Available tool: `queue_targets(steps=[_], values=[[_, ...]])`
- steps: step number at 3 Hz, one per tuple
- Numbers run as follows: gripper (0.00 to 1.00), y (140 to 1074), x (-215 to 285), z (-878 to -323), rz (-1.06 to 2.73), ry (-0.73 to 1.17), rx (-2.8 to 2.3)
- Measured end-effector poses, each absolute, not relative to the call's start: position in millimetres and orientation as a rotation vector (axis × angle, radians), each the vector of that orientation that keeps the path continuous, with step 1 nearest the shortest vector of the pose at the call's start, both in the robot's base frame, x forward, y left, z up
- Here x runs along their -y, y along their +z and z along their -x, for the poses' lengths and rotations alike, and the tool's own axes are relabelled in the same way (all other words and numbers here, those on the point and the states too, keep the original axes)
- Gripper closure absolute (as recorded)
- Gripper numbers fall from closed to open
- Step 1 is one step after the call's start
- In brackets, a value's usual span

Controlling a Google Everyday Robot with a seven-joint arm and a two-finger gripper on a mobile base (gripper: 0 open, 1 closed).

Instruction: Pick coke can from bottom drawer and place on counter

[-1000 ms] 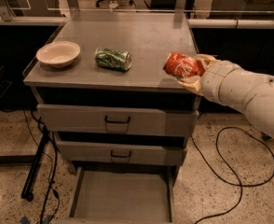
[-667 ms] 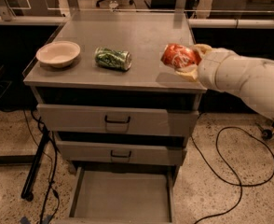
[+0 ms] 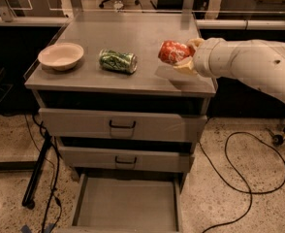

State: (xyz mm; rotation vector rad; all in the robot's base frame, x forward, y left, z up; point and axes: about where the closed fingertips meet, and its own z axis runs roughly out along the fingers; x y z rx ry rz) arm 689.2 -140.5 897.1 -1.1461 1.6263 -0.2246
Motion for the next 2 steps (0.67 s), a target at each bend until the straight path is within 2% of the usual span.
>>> queue_targets(steps=[2], values=[[1.0,874.9,130.8,-714.6,1.337,-0.144,-1.66]])
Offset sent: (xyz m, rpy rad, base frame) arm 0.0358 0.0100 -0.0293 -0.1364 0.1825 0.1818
